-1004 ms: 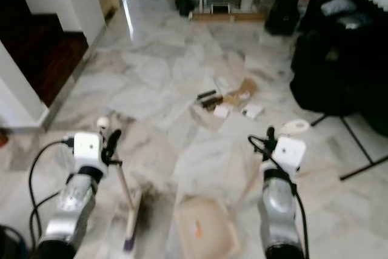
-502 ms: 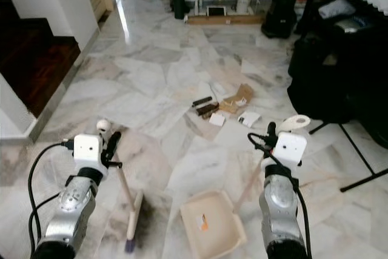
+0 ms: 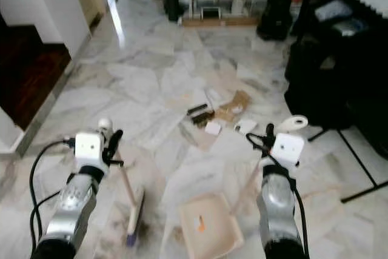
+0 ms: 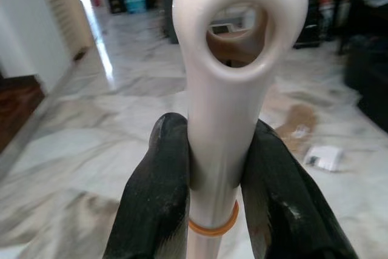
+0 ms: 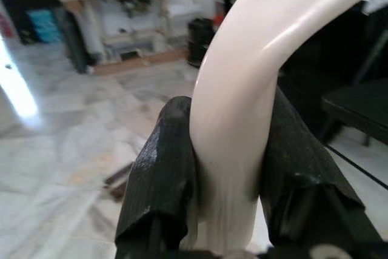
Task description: Sweep floor
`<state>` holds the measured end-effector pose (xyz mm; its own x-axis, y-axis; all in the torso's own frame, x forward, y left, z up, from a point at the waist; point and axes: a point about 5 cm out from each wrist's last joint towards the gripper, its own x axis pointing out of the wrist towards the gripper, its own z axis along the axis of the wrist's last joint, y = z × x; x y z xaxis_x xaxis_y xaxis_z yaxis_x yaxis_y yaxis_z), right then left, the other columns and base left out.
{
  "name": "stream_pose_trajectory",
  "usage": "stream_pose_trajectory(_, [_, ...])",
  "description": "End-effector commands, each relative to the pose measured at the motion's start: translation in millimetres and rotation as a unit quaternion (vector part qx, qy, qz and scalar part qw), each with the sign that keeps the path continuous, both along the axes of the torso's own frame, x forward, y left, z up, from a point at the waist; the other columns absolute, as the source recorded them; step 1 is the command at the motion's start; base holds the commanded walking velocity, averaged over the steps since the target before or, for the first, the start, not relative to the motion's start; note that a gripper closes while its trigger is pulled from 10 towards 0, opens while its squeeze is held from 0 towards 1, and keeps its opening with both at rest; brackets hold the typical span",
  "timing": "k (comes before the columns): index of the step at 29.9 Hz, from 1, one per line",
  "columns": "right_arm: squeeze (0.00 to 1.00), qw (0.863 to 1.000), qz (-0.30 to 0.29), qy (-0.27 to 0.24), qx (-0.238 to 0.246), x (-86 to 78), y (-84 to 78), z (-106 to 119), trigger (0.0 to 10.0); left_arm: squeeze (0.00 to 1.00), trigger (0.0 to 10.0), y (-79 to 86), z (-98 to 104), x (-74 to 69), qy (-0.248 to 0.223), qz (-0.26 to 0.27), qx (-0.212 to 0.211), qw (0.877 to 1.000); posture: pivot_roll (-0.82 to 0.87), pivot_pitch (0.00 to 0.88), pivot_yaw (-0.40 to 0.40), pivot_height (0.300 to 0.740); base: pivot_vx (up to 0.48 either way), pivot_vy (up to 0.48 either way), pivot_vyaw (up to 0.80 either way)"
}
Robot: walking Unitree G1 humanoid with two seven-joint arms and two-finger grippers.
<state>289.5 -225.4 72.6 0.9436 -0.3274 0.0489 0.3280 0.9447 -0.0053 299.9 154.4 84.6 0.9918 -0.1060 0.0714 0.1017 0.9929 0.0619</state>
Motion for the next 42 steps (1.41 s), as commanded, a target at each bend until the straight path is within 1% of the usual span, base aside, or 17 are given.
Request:
stream_pose_trajectory(1, [0.0, 1.0, 0.012, -0.027, -0.003, 8.3, 7.5, 13.0, 10.0, 0.0, 10.0, 4.8, 8.8, 2.8, -0.02, 0.002, 0.002, 1.0, -0.03, 0.0, 0.009, 0.74, 0.352, 0.0, 0.0])
stream_pose_trajectory(8, [0.0, 1.0, 0.014, -0.027, -0.003, 9.1, 8.1, 13.0, 10.0, 0.0, 10.0, 4.4, 8.7, 2.4, -0.022, 0.003, 0.001, 1.0, -0.03, 0.0, 0.005, 0.74, 0.348, 0.0, 0.0])
stream_pose_trajectory(14, [0.0, 0.999, 0.018, -0.034, -0.003, 12.8, 9.8, 17.5, 10.0, 0.0, 10.0, 2.5, 12.6, 5.1, -0.027, -0.002, 0.001, 1.0, -0.04, 0.0, 0.011, 0.74, 0.347, 0.0, 0.0])
stream_pose_trajectory(18, [0.0, 0.999, 0.014, -0.028, -0.003, 9.1, 8.9, 13.7, 10.0, 0.0, 10.0, 2.2, 9.3, 2.4, -0.023, -0.003, 0.001, 1.0, -0.04, 0.0, 0.011, 0.74, 0.348, 0.0, 0.0])
stream_pose_trajectory(42, [0.0, 0.999, 0.019, -0.027, -0.002, 11.2, 11.1, 14.5, 10.0, 0.0, 10.0, 2.1, 11.3, 4.0, -0.025, -0.003, 0.0, 1.0, -0.03, 0.0, 0.007, 0.74, 0.347, 0.0, 0.0])
